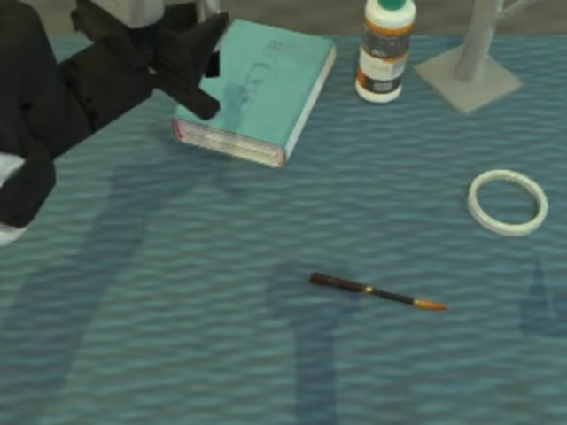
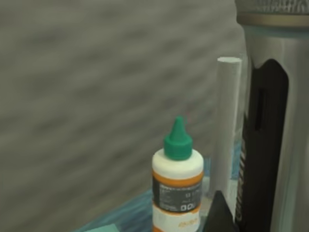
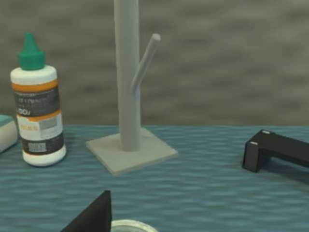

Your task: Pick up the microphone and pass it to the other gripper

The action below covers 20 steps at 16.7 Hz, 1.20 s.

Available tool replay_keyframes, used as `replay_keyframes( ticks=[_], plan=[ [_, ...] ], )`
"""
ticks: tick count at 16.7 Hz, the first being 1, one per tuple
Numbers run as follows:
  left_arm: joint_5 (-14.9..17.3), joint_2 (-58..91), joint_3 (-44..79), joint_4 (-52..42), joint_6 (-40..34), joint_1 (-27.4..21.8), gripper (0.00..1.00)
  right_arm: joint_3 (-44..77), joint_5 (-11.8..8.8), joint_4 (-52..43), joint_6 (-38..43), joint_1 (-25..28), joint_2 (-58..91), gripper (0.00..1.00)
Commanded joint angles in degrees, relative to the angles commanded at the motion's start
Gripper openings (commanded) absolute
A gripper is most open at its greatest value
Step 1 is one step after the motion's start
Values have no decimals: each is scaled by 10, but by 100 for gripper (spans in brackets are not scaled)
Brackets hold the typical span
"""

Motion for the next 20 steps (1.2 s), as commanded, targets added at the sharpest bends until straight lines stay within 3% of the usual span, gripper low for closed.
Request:
replay_keyframes(
  ticks=[5,8,20],
  plan=[
    [-144,-22,-4,-2,-6,-135,0,0,0,0,0,0,0,100],
    [-196,-36,-5,-1,-7,-187,0,0,0,0,0,0,0,100],
    [-202,-38,-5,-1,-7,-193,0,0,0,0,0,0,0,100]
  ],
)
